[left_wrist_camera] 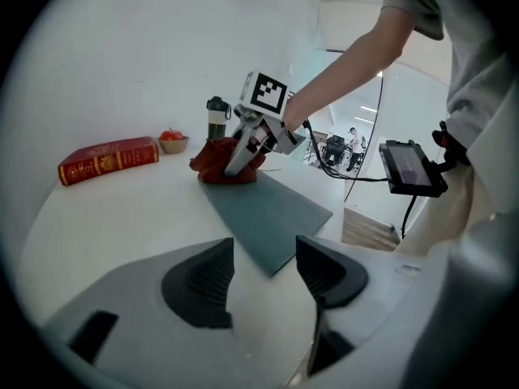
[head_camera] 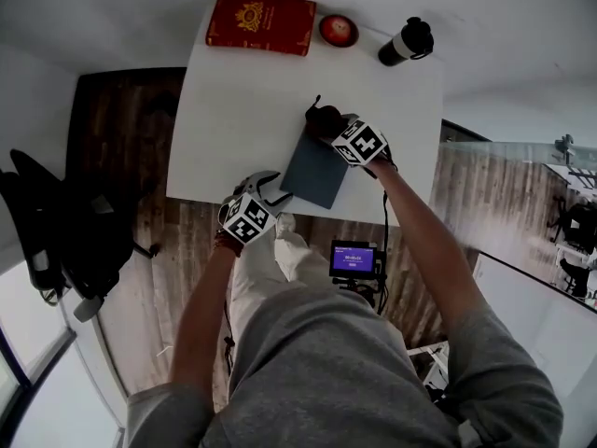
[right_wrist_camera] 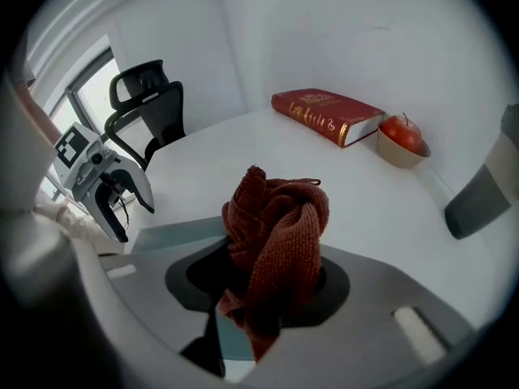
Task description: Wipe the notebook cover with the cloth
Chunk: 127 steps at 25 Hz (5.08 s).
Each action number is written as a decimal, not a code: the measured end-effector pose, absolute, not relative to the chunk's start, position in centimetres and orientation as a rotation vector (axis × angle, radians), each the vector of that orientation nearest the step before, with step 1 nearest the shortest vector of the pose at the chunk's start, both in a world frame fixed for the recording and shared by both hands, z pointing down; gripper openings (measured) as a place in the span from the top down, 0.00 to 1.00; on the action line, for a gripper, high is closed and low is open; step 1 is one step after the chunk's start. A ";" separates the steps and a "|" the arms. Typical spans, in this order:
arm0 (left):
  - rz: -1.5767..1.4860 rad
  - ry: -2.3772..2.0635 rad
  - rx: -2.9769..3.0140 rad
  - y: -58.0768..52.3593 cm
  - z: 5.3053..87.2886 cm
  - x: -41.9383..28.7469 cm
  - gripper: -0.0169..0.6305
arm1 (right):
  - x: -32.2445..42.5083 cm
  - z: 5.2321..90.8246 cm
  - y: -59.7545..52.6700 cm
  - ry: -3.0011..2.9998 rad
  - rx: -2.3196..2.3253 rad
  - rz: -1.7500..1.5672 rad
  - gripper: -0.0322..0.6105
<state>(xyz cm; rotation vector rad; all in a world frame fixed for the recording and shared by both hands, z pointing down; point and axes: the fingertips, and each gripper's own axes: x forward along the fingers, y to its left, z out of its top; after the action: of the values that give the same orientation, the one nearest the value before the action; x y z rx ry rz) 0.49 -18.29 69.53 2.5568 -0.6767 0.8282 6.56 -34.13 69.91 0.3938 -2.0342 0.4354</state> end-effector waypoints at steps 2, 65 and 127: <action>0.904 -0.644 2.546 -18.0 70.6 1.0 0.60 | 6.5 70.0 -34.1 -2.035 0.387 0.462 0.69; 1.074 -0.705 2.595 -17.7 71.7 1.4 0.59 | 3.6 66.7 -22.6 -2.245 0.213 0.415 0.70; 1.075 -0.720 2.601 -17.8 71.9 1.2 0.59 | 5.3 69.9 -20.5 -2.187 0.250 0.325 0.71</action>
<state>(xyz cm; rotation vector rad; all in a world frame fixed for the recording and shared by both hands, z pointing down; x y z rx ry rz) 1.18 -17.81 71.89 2.6005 -0.7205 1.0747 5.26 -20.45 69.89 0.2503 -2.1870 0.3250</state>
